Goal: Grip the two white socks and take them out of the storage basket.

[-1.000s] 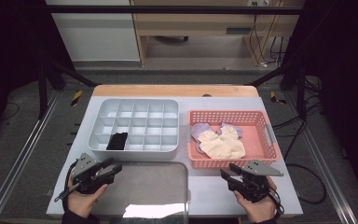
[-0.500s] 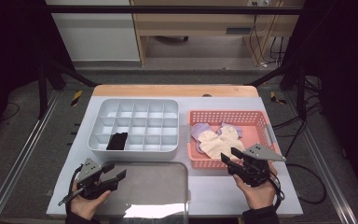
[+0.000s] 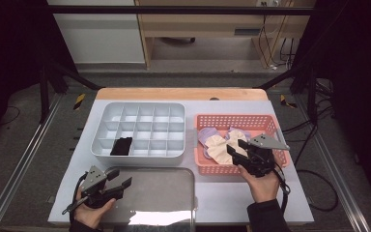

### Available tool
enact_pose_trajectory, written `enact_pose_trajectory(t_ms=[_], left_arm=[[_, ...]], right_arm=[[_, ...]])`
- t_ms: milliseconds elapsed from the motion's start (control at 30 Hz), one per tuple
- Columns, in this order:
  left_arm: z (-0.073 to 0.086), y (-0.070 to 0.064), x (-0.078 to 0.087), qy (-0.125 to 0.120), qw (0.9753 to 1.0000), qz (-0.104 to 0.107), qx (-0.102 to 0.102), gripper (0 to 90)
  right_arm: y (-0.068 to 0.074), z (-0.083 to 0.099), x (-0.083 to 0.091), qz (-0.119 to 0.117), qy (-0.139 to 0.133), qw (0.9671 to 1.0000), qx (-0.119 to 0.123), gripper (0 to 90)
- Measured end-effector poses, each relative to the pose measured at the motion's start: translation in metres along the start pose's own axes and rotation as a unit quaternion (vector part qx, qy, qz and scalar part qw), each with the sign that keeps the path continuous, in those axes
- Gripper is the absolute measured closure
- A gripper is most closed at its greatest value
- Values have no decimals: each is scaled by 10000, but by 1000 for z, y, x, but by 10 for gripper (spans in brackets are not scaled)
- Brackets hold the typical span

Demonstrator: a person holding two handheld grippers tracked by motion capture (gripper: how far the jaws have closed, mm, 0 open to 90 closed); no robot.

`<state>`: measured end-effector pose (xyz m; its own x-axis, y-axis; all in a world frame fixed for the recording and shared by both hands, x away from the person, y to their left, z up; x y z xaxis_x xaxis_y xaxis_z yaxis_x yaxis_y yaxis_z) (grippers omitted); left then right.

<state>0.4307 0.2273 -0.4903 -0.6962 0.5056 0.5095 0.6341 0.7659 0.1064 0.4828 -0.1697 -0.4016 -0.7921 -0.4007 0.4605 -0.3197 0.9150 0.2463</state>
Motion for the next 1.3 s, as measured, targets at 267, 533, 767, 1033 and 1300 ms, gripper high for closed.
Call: enact_pose_trajectory(t_ms=[267, 533, 767, 1033, 1300], left_arm=[[7, 2, -3, 166, 9997, -95, 157, 329], [7, 4, -2, 145, 9995, -197, 204, 310], [8, 4, -2, 186, 9994, -215, 222, 302], [10, 4, -4, 254, 9992, -229, 182, 302], [10, 5, -3, 256, 9992, -226, 193, 302]], right_arm=[[-9, -22, -15, 119, -25, 9999, -72, 515], [-19, -40, -36, 310, 70, 9995, -93, 486], [-33, -49, -55, 435, 70, 9987, -251, 496], [-47, -49, -77, 678, 236, 9972, -216, 517], [-62, -36, -100, 956, 591, 9934, -221, 532]])
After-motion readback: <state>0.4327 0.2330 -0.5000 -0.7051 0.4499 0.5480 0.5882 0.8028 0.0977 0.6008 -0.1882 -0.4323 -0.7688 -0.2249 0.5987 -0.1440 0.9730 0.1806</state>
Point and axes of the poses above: each handheld gripper's, and its own axes: x roughly backward along the jaws, z roughly out of its underside, y roughly to its left, the point moved 6 cm from there along -x, roughly forward along the jaws, and after that the axes turned 13 degrees about -x, right-handed, at the moved point
